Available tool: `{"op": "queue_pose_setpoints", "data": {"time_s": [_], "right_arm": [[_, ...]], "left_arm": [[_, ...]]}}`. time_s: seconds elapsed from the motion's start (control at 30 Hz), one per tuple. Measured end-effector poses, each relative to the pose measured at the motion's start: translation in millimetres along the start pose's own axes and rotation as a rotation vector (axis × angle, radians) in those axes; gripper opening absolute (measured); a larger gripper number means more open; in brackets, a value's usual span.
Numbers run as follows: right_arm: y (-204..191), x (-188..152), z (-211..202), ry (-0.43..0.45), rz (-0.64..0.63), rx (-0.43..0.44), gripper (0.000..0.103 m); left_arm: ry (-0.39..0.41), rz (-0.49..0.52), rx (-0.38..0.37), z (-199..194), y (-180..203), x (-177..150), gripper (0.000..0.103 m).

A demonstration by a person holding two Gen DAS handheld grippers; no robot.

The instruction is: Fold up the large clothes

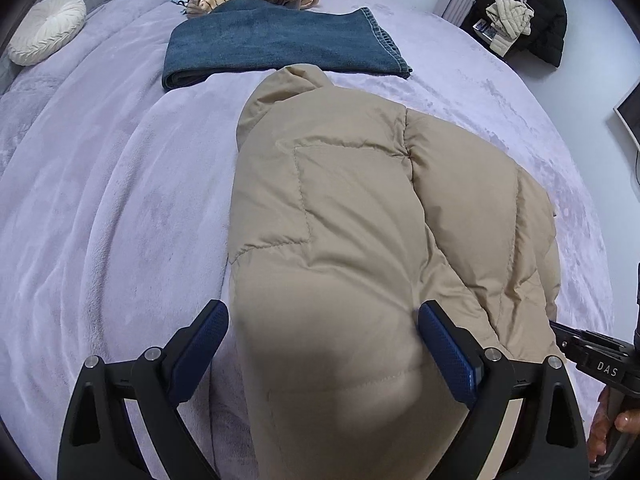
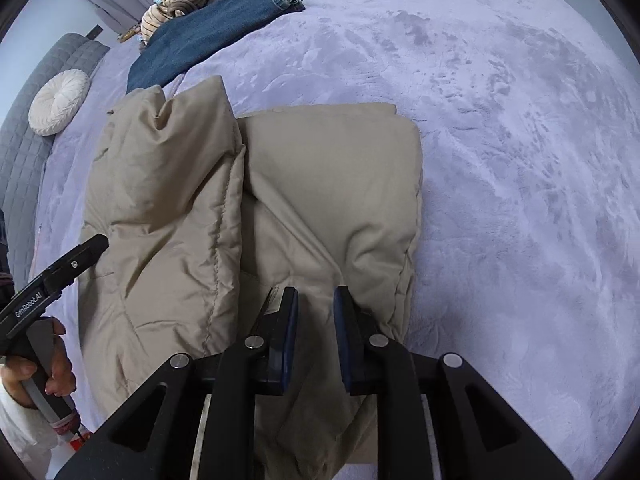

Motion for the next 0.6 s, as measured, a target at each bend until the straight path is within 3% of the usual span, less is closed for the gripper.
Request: {"op": "queue_pose_setpoints", "data": {"time_s": [0.27,0.33,0.53,0.6], "right_arm": [[-30.8,-28.1,-50.4,0.055,0.018,-0.003,0.022],[-39.4,-36.8,-60.8,0.065,0.016,0.000,0.023],[-59.8,-59.2,-79.9,0.087,0.025,0.003,0.033],[-67.2,-66.5,-84.6,0.095,0.017,-0.002,0.041]], "left_arm": [[0.032,0.031,0.043,-45.0,-12.8,-21.0,0.097],[0.034,0.041,0.054,-54.8,-14.7,-28.3,0.103],[0.028,0.020,0.079,-83.8,-21.4,-49.6,0.103],[0.048,0.013,0.093,-96.7,-23.3,-54.3,0.103]]}}
Point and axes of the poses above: each gripper's, at about its wrist camera, not at the fingertips, and z roughly the way its jaws point, y to its right, x to its top, the point moved 4 cm from there along z, roughly the way its jaws point, and after that the axes turned 15 degrees about x, right-handed, at the moved point
